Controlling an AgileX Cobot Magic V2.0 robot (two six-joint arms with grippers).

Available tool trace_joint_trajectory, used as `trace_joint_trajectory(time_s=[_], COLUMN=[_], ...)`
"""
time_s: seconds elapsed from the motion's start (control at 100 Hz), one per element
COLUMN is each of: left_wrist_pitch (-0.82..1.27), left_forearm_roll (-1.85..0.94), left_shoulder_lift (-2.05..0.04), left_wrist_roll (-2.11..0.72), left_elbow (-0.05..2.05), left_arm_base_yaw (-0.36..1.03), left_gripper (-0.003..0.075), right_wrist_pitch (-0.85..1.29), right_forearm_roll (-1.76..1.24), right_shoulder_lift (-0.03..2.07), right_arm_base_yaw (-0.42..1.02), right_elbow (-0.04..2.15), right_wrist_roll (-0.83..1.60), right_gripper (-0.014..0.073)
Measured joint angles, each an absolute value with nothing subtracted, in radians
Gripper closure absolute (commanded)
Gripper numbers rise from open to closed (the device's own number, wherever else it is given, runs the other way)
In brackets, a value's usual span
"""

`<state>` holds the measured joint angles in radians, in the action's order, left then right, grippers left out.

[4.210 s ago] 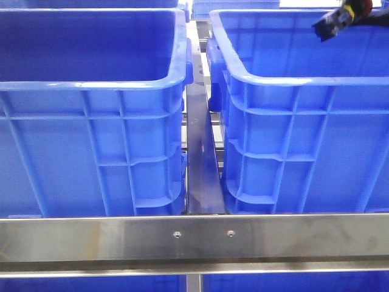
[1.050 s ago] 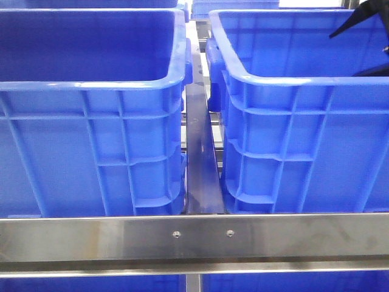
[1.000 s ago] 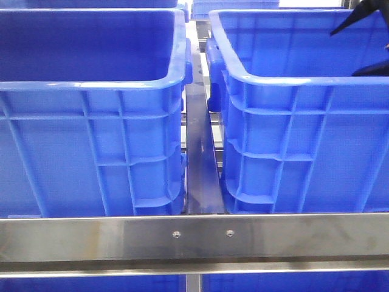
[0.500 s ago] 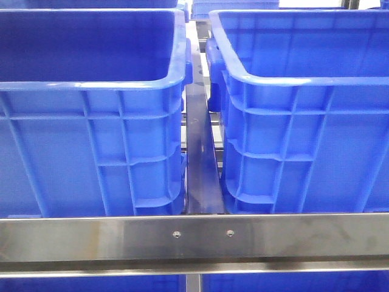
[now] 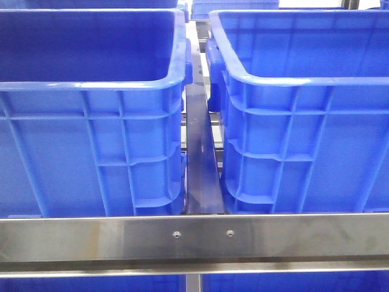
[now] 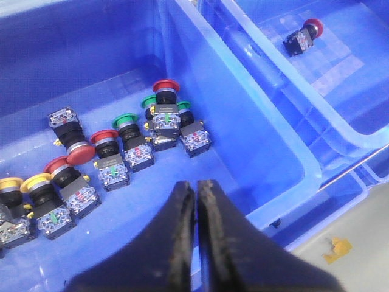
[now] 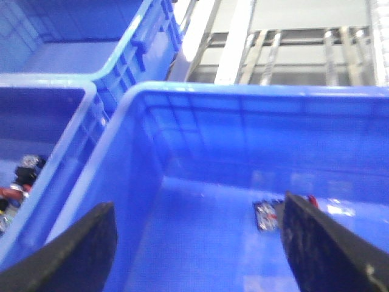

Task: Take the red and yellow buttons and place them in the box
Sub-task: 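Raise the open right gripper out of the bin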

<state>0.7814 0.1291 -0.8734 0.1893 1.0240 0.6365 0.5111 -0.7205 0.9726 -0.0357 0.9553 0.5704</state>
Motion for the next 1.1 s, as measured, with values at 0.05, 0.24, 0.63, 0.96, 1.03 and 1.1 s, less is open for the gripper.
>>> trace_joint_trajectory(time_s=[0.05,0.24,0.63,0.96,1.03,1.1], left_wrist_pitch=[0.781,0.781,0.781,0.781,0.781,0.778], left_forearm_roll=[0.129,0.129,0.129,0.129,0.129,0.129], left_shoulder_lift=[-0.873,-0.873,-0.873,-0.873,-0.873,-0.873], left_wrist_roll=[0.189,0.189,0.189,0.189,0.189,0.189], left_elbow=[1.024,1.024,1.024,1.024,1.024,1.024], left_arm_base_yaw=[0.637,0.637,0.637,0.637,0.637,0.637], left_gripper=[0.0739,0.0739,0.0739,0.0738,0.0736,0.0689], right_wrist_pitch=[0.502,0.493,0.493,0.493,0.493,0.493], right_forearm_roll=[-0.709,-0.676,-0.658,-0.658,-0.658,-0.658], right_shoulder_lift=[0.923,0.745,0.531,0.528,0.528,0.528], right_arm_base_yaw=[-0.036,-0.036,-0.036,-0.036,-0.036,-0.036], right_elbow=[0.913,0.764,0.624,0.623,0.623,0.623], right_wrist_roll=[0.57,0.57,0.571,0.572,0.572,0.572], right_gripper=[0.0012,0.0014,0.0407,0.0662,0.0662,0.0662])
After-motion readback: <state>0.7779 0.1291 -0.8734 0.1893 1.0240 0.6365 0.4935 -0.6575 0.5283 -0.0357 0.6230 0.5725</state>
